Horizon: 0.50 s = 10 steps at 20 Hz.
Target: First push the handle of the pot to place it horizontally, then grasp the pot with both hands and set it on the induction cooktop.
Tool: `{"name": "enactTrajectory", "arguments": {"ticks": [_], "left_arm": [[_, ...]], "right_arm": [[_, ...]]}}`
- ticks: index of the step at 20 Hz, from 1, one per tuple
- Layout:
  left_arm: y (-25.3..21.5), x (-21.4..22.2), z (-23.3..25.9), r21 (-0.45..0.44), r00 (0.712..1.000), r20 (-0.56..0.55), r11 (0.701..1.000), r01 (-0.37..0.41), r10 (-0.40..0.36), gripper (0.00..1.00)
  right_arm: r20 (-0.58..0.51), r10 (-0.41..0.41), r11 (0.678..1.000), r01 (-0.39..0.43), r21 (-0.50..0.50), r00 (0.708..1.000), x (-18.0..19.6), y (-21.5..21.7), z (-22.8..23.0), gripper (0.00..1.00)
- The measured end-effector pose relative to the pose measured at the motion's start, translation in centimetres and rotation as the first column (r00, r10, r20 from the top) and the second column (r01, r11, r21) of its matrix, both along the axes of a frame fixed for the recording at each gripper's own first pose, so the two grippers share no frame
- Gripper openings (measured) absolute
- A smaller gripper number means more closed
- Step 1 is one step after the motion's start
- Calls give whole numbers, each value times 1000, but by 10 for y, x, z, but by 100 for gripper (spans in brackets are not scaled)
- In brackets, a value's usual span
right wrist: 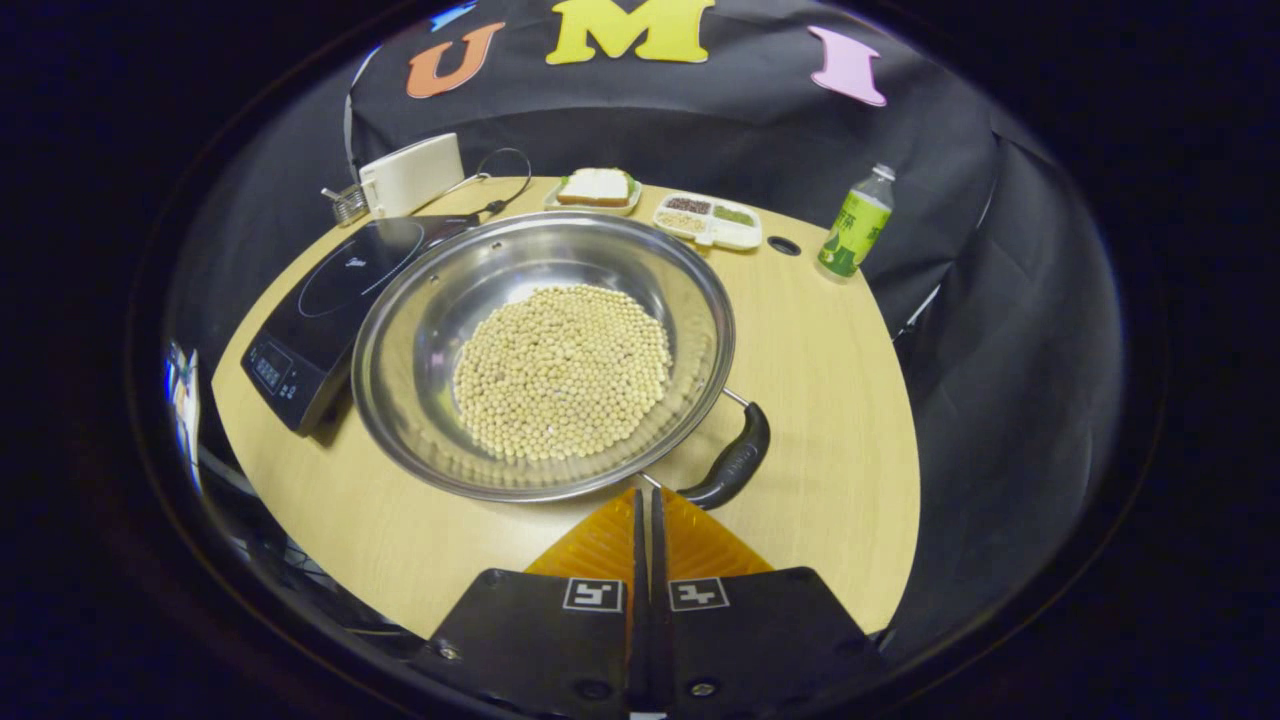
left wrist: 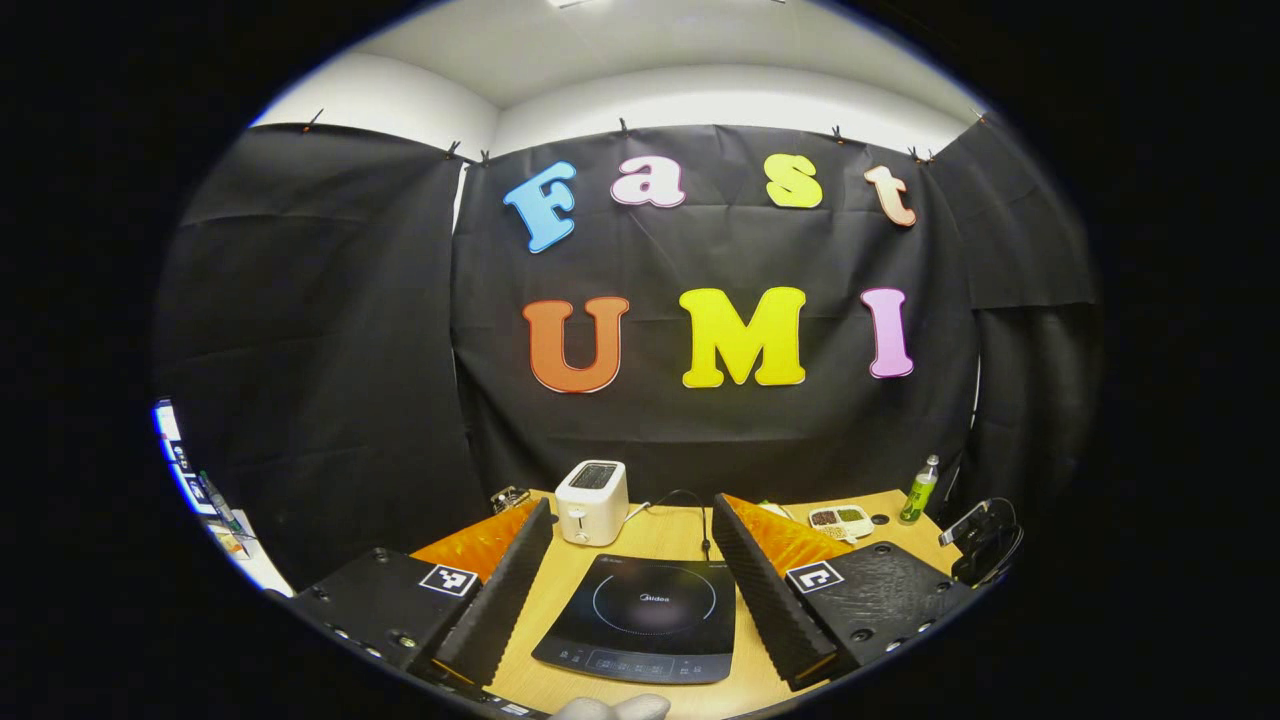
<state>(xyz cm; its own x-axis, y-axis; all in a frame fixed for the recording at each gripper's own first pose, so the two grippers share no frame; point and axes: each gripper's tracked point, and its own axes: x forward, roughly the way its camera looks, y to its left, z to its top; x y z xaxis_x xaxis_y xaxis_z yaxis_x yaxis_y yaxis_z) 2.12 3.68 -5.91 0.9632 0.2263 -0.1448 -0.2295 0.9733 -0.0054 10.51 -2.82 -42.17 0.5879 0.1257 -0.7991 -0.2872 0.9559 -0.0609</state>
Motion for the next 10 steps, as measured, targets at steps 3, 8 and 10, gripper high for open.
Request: {"name": "enactTrajectory", "arguments": {"ticks": [3, 8, 10], "left_arm": [[-4, 2, -2, 9, 1000, -9, 1000, -11, 11, 96], [-8, 5, -3, 14, 999, -20, 999, -36, 37, 96], [-12, 6, -4, 15, 999, -25, 999, -44, 44, 96]], "right_arm": [[6, 28, 999, -28, -32, 1000, 14, -11, 0, 4], [13, 68, 996, -67, -61, 998, 33, -21, -1, 4], [14, 78, 995, -77, -62, 997, 40, -25, -1, 4]]}}
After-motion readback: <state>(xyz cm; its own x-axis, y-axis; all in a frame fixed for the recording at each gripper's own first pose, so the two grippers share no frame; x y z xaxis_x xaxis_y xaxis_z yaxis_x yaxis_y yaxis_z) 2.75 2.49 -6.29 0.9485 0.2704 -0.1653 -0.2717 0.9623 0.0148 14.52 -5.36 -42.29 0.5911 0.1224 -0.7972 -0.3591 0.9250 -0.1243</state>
